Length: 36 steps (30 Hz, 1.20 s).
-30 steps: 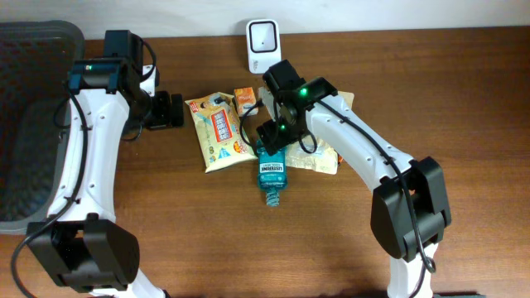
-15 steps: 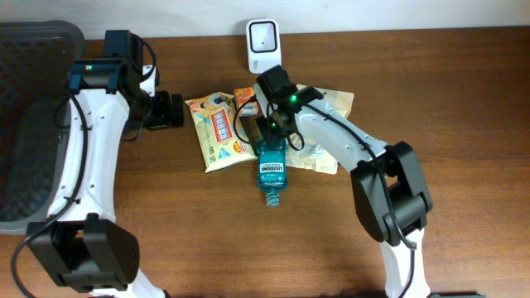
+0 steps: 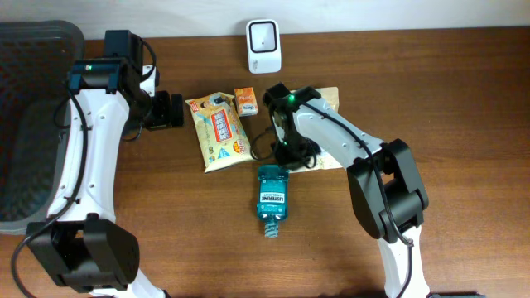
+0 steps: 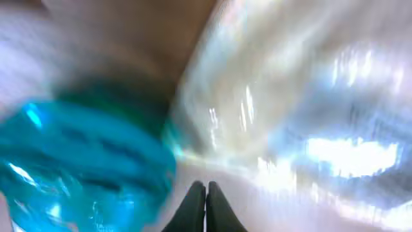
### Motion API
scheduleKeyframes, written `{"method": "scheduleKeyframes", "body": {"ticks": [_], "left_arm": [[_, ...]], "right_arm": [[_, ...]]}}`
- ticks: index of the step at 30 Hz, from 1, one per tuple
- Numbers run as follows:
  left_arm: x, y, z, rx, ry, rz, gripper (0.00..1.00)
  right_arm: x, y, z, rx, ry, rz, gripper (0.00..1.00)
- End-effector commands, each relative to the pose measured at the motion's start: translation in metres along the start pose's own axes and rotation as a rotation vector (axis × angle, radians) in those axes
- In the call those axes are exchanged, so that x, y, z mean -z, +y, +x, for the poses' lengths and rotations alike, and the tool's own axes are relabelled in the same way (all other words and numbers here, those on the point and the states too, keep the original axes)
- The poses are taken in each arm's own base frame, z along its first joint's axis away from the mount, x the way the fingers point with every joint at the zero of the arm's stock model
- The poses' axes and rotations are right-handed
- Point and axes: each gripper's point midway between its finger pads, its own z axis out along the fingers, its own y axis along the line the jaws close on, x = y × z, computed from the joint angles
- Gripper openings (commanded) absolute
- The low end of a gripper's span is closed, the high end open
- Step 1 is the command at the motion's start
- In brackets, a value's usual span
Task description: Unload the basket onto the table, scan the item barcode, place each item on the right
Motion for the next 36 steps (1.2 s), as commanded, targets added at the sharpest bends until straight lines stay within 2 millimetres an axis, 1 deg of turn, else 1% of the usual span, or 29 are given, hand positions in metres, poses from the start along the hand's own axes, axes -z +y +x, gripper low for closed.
{"method": "scheduleKeyframes", "body": {"ticks": [1,2,4,5,7,8,9,10,12,14,16,17,18,20,21,22,24,28,32,33,36], "left_arm": [[0.006,0.001,0.0,-0.002,-0.015,-0.002,0.99],[0.006,0.001,0.0,-0.001,-0.015,-0.002,0.99],[0.006,0.001,0.0,-0.002,-0.015,-0.002,0.99],[0.006,0.001,0.0,-0.002,-0.015,-0.002,0.99],[0.006,0.001,0.0,-0.002,-0.015,-0.002,0.99],[0.006,0.001,0.0,-0.001,-0.015,-0.002,0.99],[0.006,0.001,0.0,-0.002,-0.015,-0.002,0.99],[0.006,0.001,0.0,-0.002,-0.015,-0.002,0.99],[0.006,0.001,0.0,-0.002,-0.015,-0.002,0.99],[0.006,0.001,0.0,-0.002,-0.015,-0.002,0.99],[0.006,0.001,0.0,-0.002,-0.015,-0.002,0.99],[0.006,0.001,0.0,-0.002,-0.015,-0.002,0.99],[0.006,0.001,0.0,-0.002,-0.015,-0.002,0.99],[0.006,0.001,0.0,-0.002,-0.015,-0.002,0.99],[0.006,0.001,0.0,-0.002,-0.015,-0.002,0.99],[0.006,0.001,0.0,-0.002,-0.015,-0.002,0.99],[0.006,0.001,0.0,-0.002,-0.015,-0.002,0.99],[0.006,0.001,0.0,-0.002,-0.015,-0.002,0.99],[0.006,0.001,0.0,-0.002,-0.015,-0.002,0.99],[0.006,0.001,0.0,-0.002,-0.015,-0.002,0.99],[0.006,0.001,0.0,-0.002,-0.015,-0.002,0.99]], "right_arm": [[0.023,-0.001,0.007,-0.024,-0.011,0.0,0.05],[0.033,0.0,0.01,-0.021,-0.026,-0.003,0.1],[0.047,0.001,0.011,-0.016,-0.056,-0.009,0.18],[0.056,0.002,0.011,-0.004,-0.08,-0.014,0.27],[0.069,0.008,0.015,0.006,-0.1,-0.05,0.6],[0.074,0.016,0.019,0.009,-0.097,-0.096,0.64],[0.075,0.025,0.023,0.013,-0.082,-0.143,0.72],[0.076,0.032,0.027,0.018,-0.068,-0.176,0.74],[0.071,0.046,0.032,0.036,-0.042,-0.214,0.75],[0.059,0.058,0.035,0.045,-0.035,-0.204,0.76],[0.046,0.074,0.032,0.025,-0.058,-0.209,0.76],[0.038,0.078,0.03,-0.003,-0.068,-0.199,0.76],[0.03,0.075,0.029,-0.079,-0.08,-0.149,0.76],[0.021,0.066,0.031,-0.175,-0.09,-0.074,0.77],[0.016,0.063,0.032,-0.228,-0.094,-0.046,0.79],[0.01,0.064,0.032,-0.264,-0.098,-0.048,0.81],[0.0,0.067,0.032,-0.297,-0.109,-0.05,0.81],[-0.017,0.063,0.032,-0.374,-0.125,-0.036,0.81],[-0.027,0.06,0.029,-0.396,-0.149,-0.033,0.8],[-0.028,0.058,0.029,-0.423,-0.153,-0.023,0.77],[-0.028,0.056,0.028,-0.521,-0.158,-0.023,0.63]]}}
